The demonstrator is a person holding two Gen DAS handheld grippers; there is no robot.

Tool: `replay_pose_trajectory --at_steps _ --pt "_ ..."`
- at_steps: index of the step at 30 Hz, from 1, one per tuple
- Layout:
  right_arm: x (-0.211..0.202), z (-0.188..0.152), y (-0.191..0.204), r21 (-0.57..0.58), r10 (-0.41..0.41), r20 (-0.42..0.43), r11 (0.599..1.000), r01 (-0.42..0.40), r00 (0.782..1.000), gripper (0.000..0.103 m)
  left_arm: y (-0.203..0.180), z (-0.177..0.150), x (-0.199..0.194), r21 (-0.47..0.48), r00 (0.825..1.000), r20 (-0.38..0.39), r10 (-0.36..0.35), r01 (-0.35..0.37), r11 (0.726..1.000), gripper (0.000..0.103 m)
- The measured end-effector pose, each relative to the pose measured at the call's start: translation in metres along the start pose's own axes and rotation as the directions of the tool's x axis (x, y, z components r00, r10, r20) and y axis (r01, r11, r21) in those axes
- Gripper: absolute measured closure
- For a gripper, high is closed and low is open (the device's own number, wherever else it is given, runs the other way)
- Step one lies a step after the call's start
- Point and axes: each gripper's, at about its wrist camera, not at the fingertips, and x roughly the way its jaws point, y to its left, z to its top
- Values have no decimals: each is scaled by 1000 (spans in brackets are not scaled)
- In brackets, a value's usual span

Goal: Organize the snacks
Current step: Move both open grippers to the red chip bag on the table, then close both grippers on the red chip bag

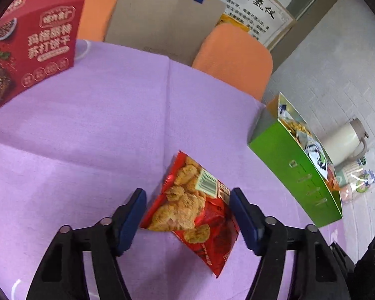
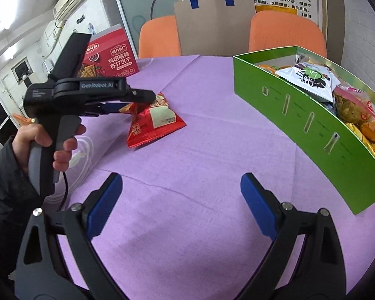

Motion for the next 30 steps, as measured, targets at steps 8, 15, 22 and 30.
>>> replay_pose_trajectory --at_steps 8,15,22,30 --pt "-4 -4 -15 52 18 -3 999 -17 1000 8 -48 -52 -5 116 992 -79 -98 107 987 36" --pt "-5 -11 -9 28 72 -17 997 -71 997 8 -41 -75 -56 61 995 27 -91 89 994 35" --pt "23 -3 5 -34 136 -80 990 -139 987 14 -26 -89 -59 -2 985 -15 -172 172 985 36" --pt "26 -3 5 -39 158 -91 986 -162 983 19 -32 -90 -33 -34 974 -53 -219 217 976 36"
